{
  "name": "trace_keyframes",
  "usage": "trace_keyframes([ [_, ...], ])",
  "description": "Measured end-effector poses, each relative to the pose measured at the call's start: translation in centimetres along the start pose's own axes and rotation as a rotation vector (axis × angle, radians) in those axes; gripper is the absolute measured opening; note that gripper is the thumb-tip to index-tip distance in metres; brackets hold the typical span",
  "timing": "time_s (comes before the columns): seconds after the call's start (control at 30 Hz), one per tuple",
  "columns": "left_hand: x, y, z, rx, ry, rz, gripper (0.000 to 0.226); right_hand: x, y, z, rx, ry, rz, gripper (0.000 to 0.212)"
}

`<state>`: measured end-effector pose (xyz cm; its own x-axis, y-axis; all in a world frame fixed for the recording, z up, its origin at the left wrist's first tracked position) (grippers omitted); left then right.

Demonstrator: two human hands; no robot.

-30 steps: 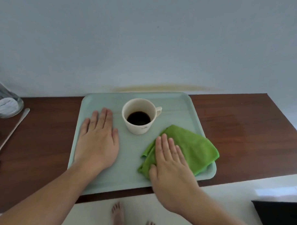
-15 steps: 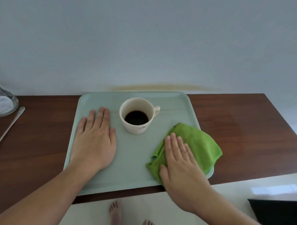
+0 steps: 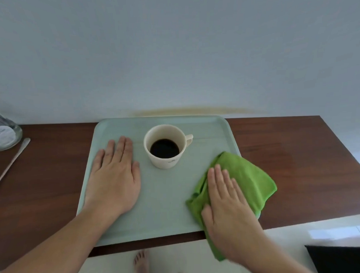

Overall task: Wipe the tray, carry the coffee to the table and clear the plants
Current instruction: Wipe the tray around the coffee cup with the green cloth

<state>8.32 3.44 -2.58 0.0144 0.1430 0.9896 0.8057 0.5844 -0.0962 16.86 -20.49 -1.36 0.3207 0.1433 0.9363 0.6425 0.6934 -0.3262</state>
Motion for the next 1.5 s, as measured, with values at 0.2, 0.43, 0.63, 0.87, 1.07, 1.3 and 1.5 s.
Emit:
trace_keyframes([
  [0.2,0.4,0.0,-0.2,-0.011,0.011,0.001,0.067,2.3,5.3,1.3,0.079,0.024,-0.069,0.071],
  [0.43,0.3,-0.1,-0.1,-0.016,0.009,0.017,0.068,6.1,11.7,-5.7,-0.080,0.023,-0.161,0.067],
  [0.63,0.5,-0.1,-0.1,-0.016,-0.011,0.013,0.067,4.4,8.0,-13.4,-0.158,0.196,-0.157,0.064],
  [0.87,1.6,-0.5,-0.3,-0.061,-0.166,0.074,0.062,6.2,7.9,-16.8,-0.203,0.228,-0.181,0.062],
  [1.07,4.1,-4.3,3.8,0.001,-0.317,-0.052,0.057,8.5,0.7,-10.7,-0.176,0.463,-0.598,0.047],
  [1.3,2.0,-7.3,6.9,0.328,-0.395,0.062,0.058,3.4,-2.8,-4.7,-0.170,0.371,-0.427,0.041],
  [1.5,2.7,-6.3,7.7,0.364,-0.474,-0.002,0.031,3.4,-1.8,-5.6,-0.416,0.292,-0.321,0.048],
])
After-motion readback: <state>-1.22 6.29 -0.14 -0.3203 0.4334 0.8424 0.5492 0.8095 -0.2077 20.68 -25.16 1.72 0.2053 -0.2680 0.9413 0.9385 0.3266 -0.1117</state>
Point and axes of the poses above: each hand's wrist, its own y-axis towards the middle knuckle, its own x-axis out of the back of the hand, z = x × y, the point moved 7 cm from there along y, towards the middle knuckle, and after that the axes turned 8 degrees about z, right-handed, at the moved point
